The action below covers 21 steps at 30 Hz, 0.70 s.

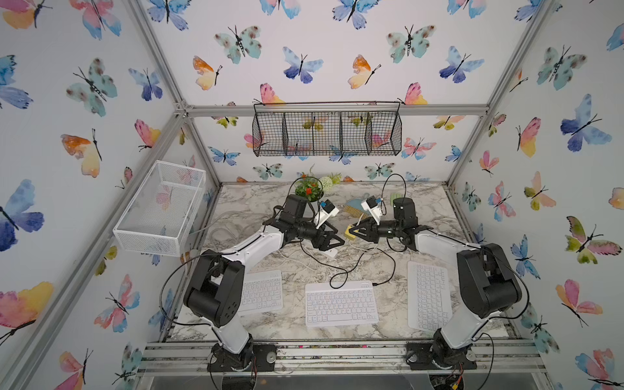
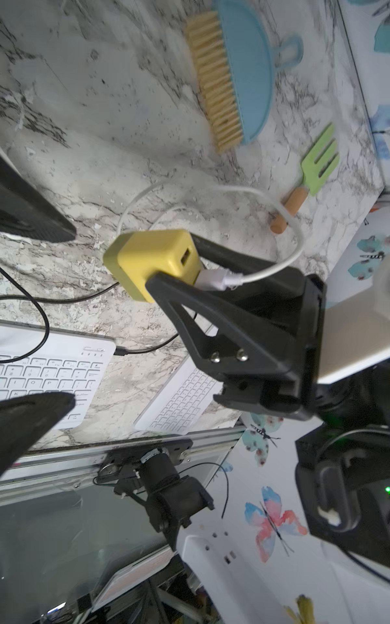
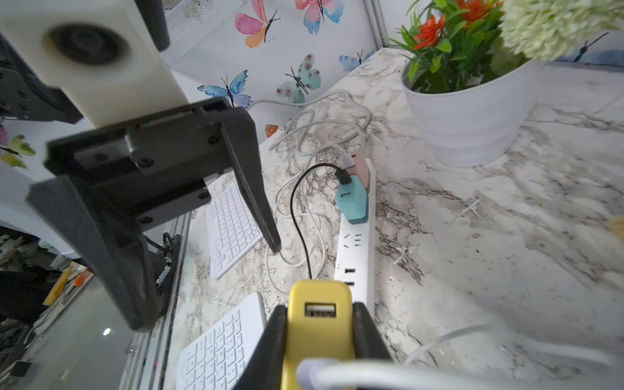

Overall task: Unplug the wireless keyboard
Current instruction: Remove the power cord from the plug.

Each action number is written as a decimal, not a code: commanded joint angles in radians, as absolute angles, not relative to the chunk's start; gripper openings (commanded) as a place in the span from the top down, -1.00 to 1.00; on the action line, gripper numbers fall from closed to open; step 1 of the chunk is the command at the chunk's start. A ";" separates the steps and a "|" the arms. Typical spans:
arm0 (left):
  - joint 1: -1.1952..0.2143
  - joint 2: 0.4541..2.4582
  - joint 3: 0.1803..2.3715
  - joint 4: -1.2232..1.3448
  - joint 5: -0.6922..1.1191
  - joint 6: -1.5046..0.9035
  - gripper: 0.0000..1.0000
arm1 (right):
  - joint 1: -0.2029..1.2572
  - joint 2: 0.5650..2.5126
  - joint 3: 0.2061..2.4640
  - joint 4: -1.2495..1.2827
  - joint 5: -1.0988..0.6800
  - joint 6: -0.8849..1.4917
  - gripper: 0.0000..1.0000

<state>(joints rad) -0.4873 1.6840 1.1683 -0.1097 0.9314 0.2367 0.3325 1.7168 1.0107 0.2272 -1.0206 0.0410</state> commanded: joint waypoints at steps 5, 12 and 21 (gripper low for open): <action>-0.497 1.759 1.223 -0.067 1.102 0.370 -0.39 | 0.331 1.653 0.986 0.284 -1.160 0.101 0.58; -0.521 1.840 1.284 -0.064 1.136 0.364 -0.35 | 0.332 1.635 0.974 0.265 -1.188 0.095 0.58; -0.530 1.902 1.332 -0.059 1.153 0.312 -0.35 | 0.331 1.624 0.969 0.219 -1.187 0.043 0.58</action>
